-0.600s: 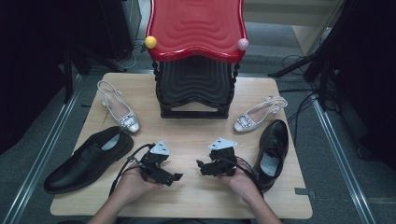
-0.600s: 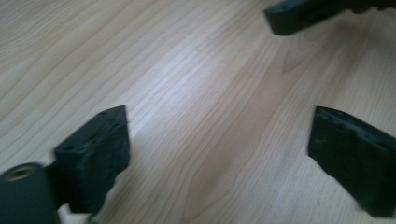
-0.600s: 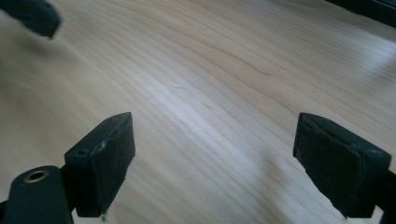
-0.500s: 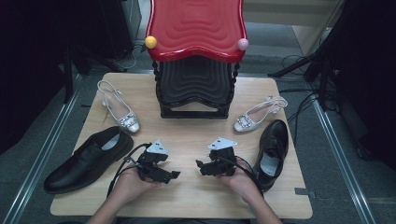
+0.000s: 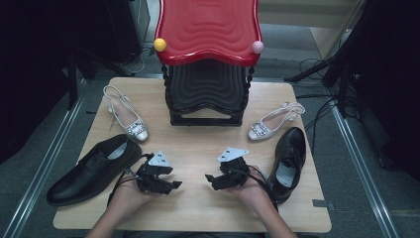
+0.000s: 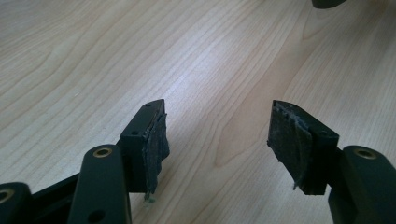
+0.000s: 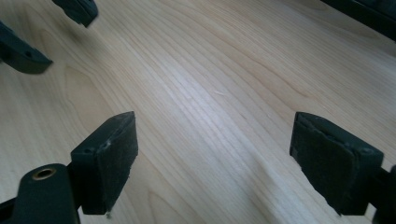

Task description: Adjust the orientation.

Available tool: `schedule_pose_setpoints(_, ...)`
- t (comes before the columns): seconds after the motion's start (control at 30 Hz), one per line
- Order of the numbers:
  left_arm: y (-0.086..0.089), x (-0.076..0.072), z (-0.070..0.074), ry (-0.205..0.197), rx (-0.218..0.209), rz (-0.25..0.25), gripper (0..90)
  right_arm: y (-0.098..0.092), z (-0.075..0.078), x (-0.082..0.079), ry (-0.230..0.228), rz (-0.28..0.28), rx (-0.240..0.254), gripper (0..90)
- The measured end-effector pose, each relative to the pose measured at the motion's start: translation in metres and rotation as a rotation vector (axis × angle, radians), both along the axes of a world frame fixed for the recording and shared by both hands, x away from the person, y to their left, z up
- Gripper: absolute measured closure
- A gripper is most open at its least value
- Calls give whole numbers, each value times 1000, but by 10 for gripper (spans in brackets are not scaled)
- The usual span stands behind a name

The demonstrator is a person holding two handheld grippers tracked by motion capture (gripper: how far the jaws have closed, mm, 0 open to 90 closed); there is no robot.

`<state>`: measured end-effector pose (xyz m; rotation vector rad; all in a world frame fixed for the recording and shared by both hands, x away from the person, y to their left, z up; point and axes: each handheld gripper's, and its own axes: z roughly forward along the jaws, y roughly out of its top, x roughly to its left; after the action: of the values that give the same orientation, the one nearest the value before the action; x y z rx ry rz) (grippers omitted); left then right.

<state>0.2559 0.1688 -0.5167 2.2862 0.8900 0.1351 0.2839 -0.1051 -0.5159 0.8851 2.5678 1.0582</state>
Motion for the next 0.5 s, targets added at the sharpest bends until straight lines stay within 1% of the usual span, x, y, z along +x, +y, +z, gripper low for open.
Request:
schedule_pose_setpoints(0.07, 0, 0, 0, -1, -3, -2, 385, 0, 1, 0, 3, -3, 4, 198)
schedule_pose_setpoints(0.1, 0, 1, 0, 6, -15, 9, 385, -1, 1, 0, -3, 2, 15, 221)
schedule_pose_setpoints(0.23, -1, 1, 0, 12, -23, 5, 399, 0, 2, 0, -14, 5, 16, 257)
schedule_pose_setpoints(0.27, 0, 0, -1, 11, -11, -3, 399, 0, 2, 0, -11, 11, 13, 289)
schedule_pose_setpoints(0.33, 0, 0, -1, 13, -12, 2, 401, 0, 2, 0, -8, 19, 13, 299)
schedule_pose_setpoints(0.37, 2, 1, -1, 12, -13, 7, 405, 0, 2, 0, -4, 23, 10, 326)
schedule_pose_setpoints(0.47, 4, 0, 1, 10, -22, 9, 407, 0, 2, 0, -3, 24, 8, 349)
schedule_pose_setpoints(0.5, 5, 0, 1, 11, -26, 10, 405, -1, 2, 1, 12, 31, 12, 365)
